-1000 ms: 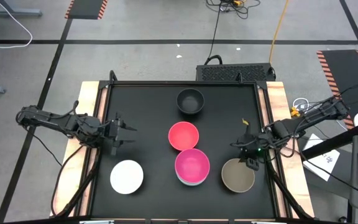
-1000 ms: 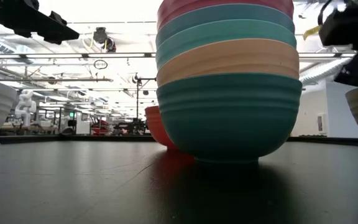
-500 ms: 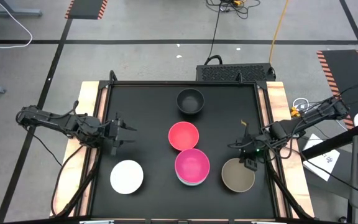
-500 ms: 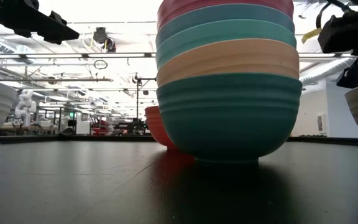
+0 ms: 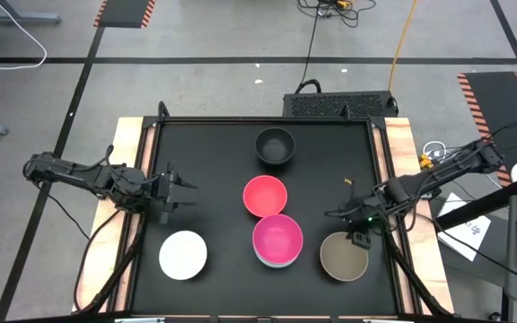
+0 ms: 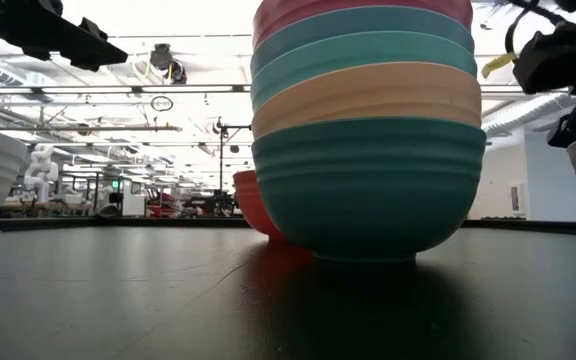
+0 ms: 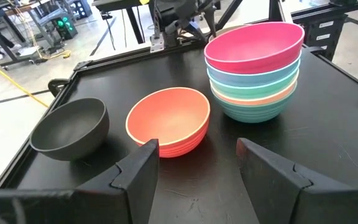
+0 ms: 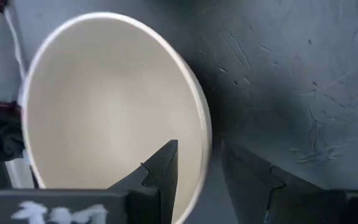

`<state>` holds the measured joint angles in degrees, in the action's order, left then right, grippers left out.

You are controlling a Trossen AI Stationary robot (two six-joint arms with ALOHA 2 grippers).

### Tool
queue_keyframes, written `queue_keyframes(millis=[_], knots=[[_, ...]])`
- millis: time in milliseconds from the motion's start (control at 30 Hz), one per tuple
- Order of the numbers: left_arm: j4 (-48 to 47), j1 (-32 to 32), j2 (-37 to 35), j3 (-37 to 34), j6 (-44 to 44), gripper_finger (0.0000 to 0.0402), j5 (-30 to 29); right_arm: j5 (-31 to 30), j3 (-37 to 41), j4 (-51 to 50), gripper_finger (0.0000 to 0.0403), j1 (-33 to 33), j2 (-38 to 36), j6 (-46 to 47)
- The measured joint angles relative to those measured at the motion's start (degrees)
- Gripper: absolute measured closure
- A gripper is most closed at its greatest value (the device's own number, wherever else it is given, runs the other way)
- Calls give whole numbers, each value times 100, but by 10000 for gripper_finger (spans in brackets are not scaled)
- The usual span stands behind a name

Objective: Nest bowls inside each other
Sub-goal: Stack the gray bowl on top of the pink bowl

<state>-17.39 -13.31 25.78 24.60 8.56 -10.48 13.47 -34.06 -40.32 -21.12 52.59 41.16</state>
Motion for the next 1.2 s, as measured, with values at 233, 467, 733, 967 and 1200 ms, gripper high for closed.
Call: queue_keyframes(millis=[233,467,733,967,1200], knots=[[2,-1,0,0,28,183,0,13,0,182,286,0,614,-132],[2,-1,0,0,31,183,0,9,0,-19,328,0,894,-732],[0,0,0,0,17,183,0,-109,-6,15,398,0,954,-1193],[2,-1,0,0,13,183,0,-187,-91,-263,400,64,748,-1297],[4,-1,2,1,-7,183,0,-445,-870,-1101,401,451,575,-1681]])
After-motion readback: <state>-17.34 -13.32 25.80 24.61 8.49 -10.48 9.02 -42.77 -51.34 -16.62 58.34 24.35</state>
